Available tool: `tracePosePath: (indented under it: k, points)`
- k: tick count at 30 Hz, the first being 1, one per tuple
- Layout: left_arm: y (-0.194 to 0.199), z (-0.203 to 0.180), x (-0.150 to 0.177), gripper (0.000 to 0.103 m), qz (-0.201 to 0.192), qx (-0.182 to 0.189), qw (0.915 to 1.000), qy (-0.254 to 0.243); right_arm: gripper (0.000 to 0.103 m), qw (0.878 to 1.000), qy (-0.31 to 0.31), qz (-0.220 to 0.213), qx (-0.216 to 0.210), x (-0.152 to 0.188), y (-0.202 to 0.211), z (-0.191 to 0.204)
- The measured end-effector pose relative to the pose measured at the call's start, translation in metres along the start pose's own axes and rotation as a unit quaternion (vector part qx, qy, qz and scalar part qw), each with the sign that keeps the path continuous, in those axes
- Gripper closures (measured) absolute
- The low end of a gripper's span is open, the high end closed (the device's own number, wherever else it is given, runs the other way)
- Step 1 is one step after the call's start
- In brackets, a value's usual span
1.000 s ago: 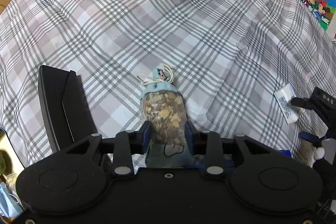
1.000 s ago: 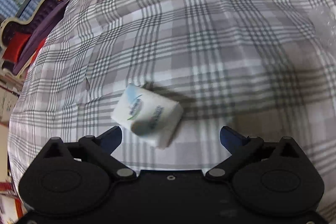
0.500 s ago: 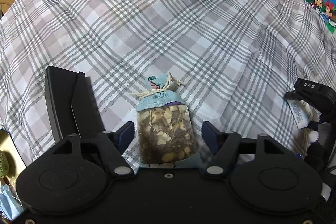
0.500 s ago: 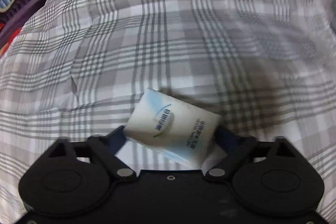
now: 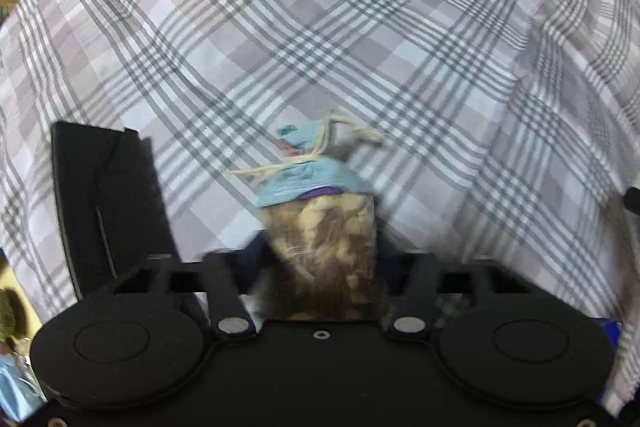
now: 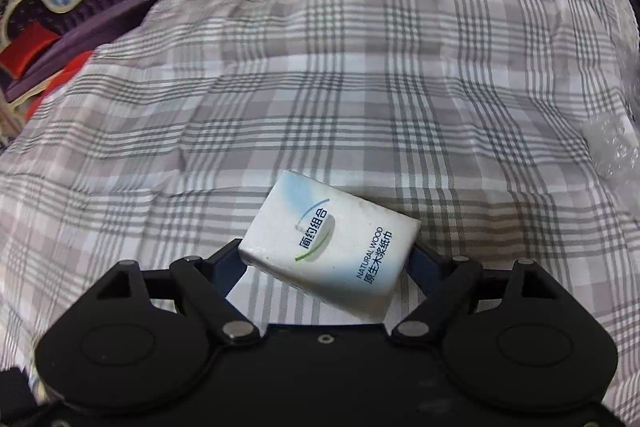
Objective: Organize soft objects
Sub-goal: 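Carry the sachet bag and tissue pack over the gold tray with both grippers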
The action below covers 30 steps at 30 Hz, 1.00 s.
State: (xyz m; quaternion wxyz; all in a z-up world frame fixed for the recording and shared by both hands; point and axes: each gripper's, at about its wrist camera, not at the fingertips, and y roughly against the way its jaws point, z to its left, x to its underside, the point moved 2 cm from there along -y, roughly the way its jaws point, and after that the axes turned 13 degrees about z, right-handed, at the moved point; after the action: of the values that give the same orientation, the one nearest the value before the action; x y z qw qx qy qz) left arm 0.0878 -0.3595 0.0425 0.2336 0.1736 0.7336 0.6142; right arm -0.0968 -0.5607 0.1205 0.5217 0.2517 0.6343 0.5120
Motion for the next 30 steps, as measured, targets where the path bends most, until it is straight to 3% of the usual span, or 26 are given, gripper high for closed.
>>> tracePosePath:
  k: [3,17,23,30]
  points:
    - [0.014,0.003,0.004,0.065,-0.009,0.019,0.9998,0.001,0.018,1.000,0.020,-0.011,-0.020,0.006,0.018,0.002]
    - [0.114,0.032,0.059,0.065,-0.083,0.031,0.9959,0.018,0.018,0.982,0.123,-0.051,-0.134,0.058,0.117,0.027]
    - [0.145,0.070,0.096,0.065,-0.091,0.016,0.9950,0.037,0.018,0.962,0.207,-0.034,-0.175,0.107,0.143,0.060]
    - [0.156,0.127,0.143,0.065,-0.088,-0.011,0.9939,0.066,0.018,0.927,0.309,-0.001,-0.212,0.176,0.163,0.098]
